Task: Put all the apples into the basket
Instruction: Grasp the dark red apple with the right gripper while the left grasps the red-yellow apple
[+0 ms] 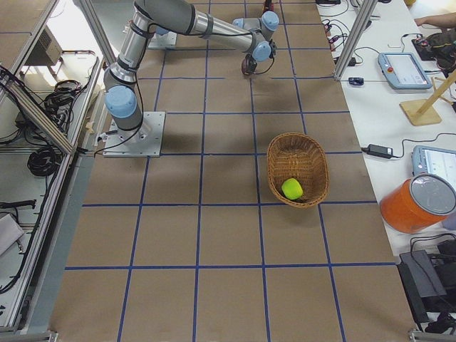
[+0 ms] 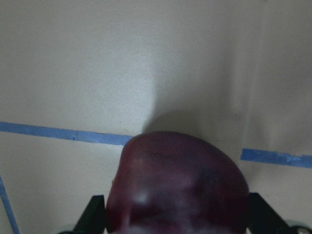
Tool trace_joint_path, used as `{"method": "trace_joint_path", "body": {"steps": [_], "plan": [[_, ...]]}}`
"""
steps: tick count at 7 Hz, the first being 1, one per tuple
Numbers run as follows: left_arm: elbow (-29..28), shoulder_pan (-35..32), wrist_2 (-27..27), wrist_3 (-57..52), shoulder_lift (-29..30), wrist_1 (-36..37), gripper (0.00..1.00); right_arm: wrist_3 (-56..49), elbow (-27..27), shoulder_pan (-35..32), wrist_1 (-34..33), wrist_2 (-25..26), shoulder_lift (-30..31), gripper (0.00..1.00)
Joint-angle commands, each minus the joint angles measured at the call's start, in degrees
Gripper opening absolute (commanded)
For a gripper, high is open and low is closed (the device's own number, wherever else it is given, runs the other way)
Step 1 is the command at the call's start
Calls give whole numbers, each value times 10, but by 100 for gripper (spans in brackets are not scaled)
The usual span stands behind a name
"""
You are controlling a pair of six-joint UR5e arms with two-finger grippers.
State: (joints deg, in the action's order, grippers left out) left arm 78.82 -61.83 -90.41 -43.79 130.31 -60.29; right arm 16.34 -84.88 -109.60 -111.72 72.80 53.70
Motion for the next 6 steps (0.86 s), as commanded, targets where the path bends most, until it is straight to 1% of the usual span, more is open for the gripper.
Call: {"method": "trace_joint_path", "body": {"steps": [1, 2, 3, 4, 5, 6], "plan": [[-3, -9, -2, 75, -17, -44, 13, 30, 2, 1, -5, 7, -6, 81], [-2, -14, 0, 138, -33, -91, 11, 29, 8, 2, -3, 12, -4, 14], [2, -38, 35, 221, -57, -156, 11, 28, 12, 7, 0, 13, 1, 0], [18, -68, 62, 312, -86, -183, 11, 27, 17, 21, 13, 22, 27, 0], [50, -105, 80, 389, -111, -184, 11, 20, 36, 57, 64, 75, 60, 0], [77, -158, 80, 490, -131, -173, 11, -1, 59, 122, 121, 85, 84, 0]]}}
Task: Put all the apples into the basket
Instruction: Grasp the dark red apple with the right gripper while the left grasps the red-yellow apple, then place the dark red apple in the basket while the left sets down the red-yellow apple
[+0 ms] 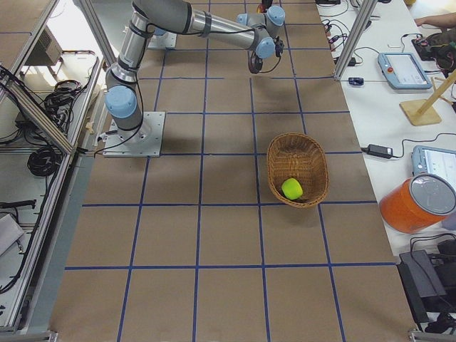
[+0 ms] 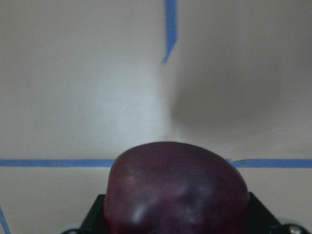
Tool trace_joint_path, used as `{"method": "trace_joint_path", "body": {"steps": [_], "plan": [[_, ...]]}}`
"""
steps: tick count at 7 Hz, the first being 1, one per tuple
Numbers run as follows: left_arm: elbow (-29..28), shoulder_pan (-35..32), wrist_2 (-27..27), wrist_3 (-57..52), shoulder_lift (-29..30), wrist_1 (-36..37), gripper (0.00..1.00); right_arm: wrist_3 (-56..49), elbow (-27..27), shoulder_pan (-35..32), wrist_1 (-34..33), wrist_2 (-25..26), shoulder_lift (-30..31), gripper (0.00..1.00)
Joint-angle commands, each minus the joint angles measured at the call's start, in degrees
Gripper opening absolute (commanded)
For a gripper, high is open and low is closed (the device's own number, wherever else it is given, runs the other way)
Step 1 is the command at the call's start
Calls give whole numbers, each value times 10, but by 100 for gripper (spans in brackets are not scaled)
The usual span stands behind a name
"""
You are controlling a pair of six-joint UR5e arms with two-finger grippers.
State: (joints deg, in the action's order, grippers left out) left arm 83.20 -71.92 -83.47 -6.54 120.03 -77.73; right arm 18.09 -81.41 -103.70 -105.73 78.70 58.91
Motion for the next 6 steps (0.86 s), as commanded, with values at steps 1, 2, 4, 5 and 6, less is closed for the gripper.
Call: {"method": "trace_joint_path", "body": {"steps": [1, 2, 4, 5, 6], "plan": [[32, -126, 11, 232, -33, 25, 11, -39, 48, 125, 82, 76, 45, 0], [33, -200, 8, 318, -24, 76, 11, -92, 56, 175, 72, 124, 42, 0], [71, -310, 9, 472, -4, 185, 12, -235, 55, 279, 59, 156, 34, 0], [92, -344, 9, 501, -1, 207, 14, -275, 55, 317, 36, 163, 16, 0], [108, -364, 7, 501, -1, 211, 18, -304, 55, 344, -14, 193, -6, 1]]}}
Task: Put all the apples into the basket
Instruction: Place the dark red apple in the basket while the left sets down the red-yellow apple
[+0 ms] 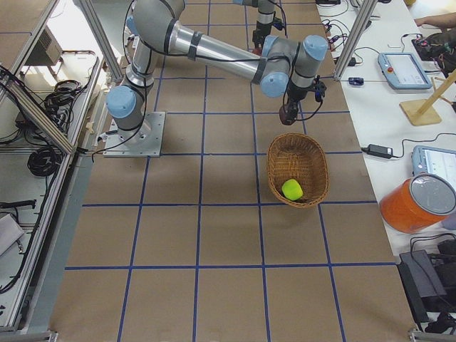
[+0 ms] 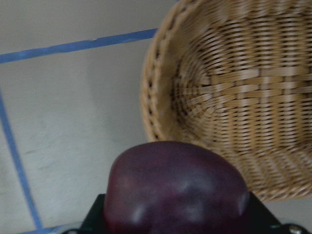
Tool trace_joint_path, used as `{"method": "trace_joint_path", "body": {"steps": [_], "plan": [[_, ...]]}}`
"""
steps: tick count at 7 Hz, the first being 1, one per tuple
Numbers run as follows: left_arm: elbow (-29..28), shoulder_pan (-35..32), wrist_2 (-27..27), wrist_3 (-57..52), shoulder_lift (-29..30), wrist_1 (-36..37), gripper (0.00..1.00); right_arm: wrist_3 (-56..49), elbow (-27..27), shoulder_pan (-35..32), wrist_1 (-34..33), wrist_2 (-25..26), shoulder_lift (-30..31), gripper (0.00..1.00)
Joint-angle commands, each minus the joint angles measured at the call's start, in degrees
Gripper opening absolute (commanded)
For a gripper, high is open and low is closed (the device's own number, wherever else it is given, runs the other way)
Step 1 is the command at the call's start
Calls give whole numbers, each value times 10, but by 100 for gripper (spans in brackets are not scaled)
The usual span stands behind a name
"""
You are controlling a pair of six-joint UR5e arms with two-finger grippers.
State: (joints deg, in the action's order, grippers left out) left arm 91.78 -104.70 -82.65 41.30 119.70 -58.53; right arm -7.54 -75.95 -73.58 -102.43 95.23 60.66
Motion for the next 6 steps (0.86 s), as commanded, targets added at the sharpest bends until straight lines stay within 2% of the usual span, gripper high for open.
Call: {"method": "trace_joint_path", "body": {"steps": [1, 2, 3, 4, 6], "plan": [[28, -40, -1, 24, 5, 19, 56, -69, 1, 55, -83, 32, -45, 31], [32, -44, 0, 24, -2, 18, 100, -82, 1, 69, -126, 32, -59, 60], [24, -42, -1, 20, -22, 14, 100, -120, 2, 86, -126, 28, -63, 100], [13, -32, -4, -23, -44, 4, 100, -117, -2, 87, -110, 30, -57, 100], [-11, 18, -8, -148, -120, -139, 100, -115, 2, 69, -69, 24, -22, 100]]}}
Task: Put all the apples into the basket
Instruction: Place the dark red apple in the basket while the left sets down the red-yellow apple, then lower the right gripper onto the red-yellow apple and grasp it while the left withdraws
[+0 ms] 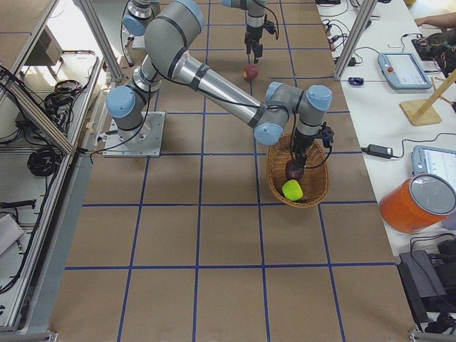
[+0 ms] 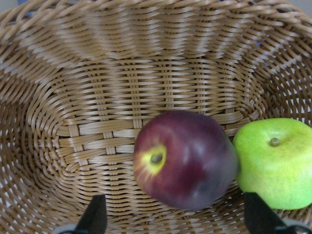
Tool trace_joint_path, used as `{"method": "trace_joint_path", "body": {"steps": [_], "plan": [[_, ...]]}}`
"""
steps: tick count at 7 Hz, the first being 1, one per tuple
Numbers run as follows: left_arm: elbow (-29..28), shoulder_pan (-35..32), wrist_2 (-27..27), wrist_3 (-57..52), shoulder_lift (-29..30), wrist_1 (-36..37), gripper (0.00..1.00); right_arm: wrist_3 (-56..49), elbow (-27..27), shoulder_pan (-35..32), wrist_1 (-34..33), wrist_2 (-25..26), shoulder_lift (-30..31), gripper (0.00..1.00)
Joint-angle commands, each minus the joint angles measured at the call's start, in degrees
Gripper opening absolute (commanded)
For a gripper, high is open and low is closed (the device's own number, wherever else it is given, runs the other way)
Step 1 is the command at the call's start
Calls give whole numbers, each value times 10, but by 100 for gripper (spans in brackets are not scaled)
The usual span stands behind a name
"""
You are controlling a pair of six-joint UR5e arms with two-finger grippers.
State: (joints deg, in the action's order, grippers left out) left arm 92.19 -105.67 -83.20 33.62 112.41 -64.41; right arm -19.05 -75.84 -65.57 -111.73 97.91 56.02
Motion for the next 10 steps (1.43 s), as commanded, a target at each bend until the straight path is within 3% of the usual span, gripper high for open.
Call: {"method": "trace_joint_path", "body": {"steps": [1, 3, 4, 7, 9, 10], "plan": [[-31, 50, -9, -151, -95, -164, 100, 1, 1, -60, 56, -3, 52, 100], [-30, 97, -36, -300, -184, -262, 98, 5, -3, -173, 118, -12, 82, 100], [-30, 101, -35, -317, -213, -257, 98, 9, -4, -234, 129, -66, 81, 100], [-27, 138, -49, -343, -240, -257, 100, 121, -18, -388, 122, -107, 45, 100], [-4, 142, -47, -341, -257, -238, 100, 181, -40, -437, 66, -137, 11, 100], [-17, 143, -70, -333, -247, -227, 100, 185, -45, -457, 68, -149, 9, 100]]}}
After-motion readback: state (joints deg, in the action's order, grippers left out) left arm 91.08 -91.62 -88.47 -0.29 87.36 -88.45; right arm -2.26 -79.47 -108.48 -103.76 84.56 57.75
